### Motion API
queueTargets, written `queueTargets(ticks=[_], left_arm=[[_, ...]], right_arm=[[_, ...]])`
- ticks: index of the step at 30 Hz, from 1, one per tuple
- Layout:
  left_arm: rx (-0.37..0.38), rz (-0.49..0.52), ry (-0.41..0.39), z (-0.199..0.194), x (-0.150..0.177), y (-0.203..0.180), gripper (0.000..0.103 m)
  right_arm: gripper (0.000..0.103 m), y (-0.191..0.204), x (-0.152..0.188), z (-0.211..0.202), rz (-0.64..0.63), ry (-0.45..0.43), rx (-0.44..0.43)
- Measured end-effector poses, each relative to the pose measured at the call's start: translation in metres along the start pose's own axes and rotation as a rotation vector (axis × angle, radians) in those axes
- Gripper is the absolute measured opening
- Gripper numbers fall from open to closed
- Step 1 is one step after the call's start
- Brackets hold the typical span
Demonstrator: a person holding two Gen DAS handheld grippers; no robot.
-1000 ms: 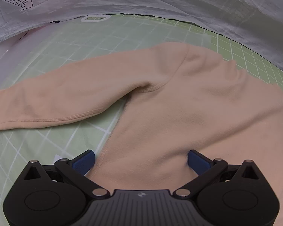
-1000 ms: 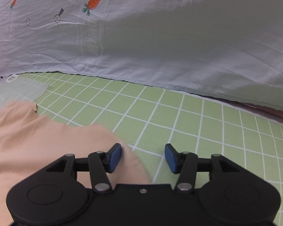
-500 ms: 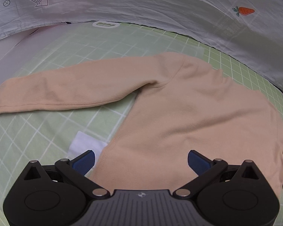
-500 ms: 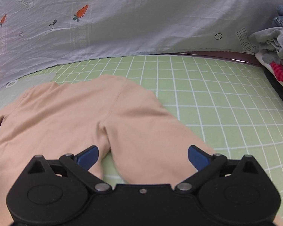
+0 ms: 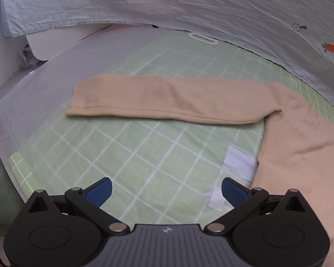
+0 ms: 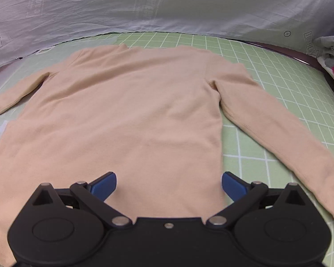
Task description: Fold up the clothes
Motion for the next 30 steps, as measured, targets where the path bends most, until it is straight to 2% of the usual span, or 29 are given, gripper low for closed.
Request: queueTargets(ticks=[6,11,13,16,19,21,25,30], left_arm=[[-0.054,-0.1,-0.006,0.032,-0.031,0.098,0.103],[-0.07,-0.122,-0.02,0.059,-0.063,0.142,0.1],[-0.073,-0.136,-0.024,0.069,-0.075,0.155,0.093],[-0.059,-0.145,-0.015,0.084,-0.089,0.164,0.086],[-0.068,-0.128,0.015,0.101,-0.096,0.167,0.072],[-0.067,-0.125,0.023,0.108,-0.099,0.167,0.067],[-0.094,-0.094,0.01,0.114,-0.103,0.165,0.066],[-0.11,-0.107,0.02,0.117,-0.108,0.165,0.067]], right_arm=[[0.102,0.027,-0.001,0.003,0.084,0.007,0.077],[0.102,0.045,-0.026,0.014,0.138,-0.037,0.122],[0.102,0.053,-0.04,0.025,0.133,-0.034,0.128],[0.102,0.063,-0.068,0.045,0.12,-0.036,0.126],[0.102,0.072,-0.097,0.064,0.107,-0.042,0.121],[0.102,0.077,-0.116,0.077,0.098,-0.046,0.118],[0.102,0.086,-0.15,0.11,0.08,-0.046,0.109],[0.103,0.092,-0.184,0.15,0.071,-0.059,0.101]])
Point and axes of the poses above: each gripper's, at about its wrist camera, not at the fingertips, and z roughly the way its jaws point, y to its left, x to its underside, the point moved 10 cm from there along z, roughly the way its jaws point, and after that the axes turned 1 degree about x, right-handed, at the moved point
